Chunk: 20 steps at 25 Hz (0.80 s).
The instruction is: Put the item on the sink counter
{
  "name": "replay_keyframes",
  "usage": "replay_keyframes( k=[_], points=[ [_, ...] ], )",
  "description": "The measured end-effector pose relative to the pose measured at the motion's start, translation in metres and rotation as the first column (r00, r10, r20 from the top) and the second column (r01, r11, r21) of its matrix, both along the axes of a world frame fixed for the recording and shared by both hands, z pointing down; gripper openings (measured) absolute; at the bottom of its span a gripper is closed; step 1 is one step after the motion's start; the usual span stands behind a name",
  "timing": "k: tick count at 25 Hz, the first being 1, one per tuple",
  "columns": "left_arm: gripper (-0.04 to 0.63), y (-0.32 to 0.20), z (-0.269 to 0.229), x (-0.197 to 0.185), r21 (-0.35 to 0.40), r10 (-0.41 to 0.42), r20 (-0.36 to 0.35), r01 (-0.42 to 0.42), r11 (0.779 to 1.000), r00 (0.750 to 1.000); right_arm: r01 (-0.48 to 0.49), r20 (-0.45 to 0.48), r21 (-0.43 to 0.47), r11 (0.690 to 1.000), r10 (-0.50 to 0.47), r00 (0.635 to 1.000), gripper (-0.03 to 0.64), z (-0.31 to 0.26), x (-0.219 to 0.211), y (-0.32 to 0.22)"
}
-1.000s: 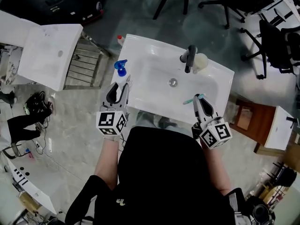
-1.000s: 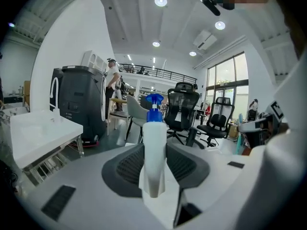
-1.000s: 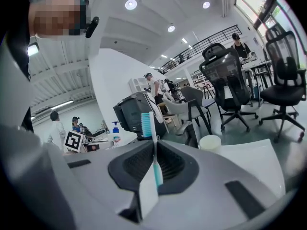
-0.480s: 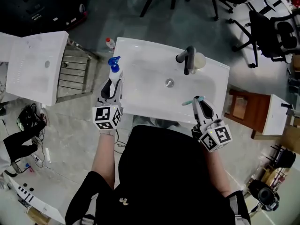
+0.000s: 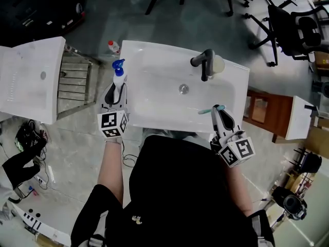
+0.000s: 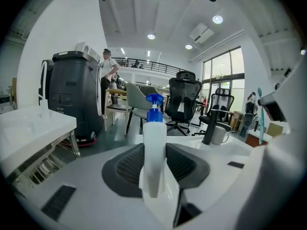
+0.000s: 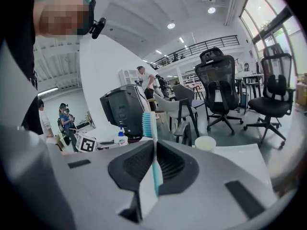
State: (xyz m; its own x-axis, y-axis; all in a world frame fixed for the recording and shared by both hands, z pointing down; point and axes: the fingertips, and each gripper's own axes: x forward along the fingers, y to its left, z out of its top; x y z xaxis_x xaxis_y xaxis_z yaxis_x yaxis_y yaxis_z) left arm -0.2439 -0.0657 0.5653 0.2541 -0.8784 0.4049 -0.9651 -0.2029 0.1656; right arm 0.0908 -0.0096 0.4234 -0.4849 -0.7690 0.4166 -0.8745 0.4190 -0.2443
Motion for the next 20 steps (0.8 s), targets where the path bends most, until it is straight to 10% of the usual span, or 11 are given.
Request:
replay_keyframes(
  k=[20],
  points=[
    [0.163,-0.005,0.023,0.009,0.040,0.052,0.087,-0.056,0.998,0.995,-0.009,-0.017,-0.016,1.000,0.009,1.000,0.043,0.006,-0.004,-0.010]
  ],
)
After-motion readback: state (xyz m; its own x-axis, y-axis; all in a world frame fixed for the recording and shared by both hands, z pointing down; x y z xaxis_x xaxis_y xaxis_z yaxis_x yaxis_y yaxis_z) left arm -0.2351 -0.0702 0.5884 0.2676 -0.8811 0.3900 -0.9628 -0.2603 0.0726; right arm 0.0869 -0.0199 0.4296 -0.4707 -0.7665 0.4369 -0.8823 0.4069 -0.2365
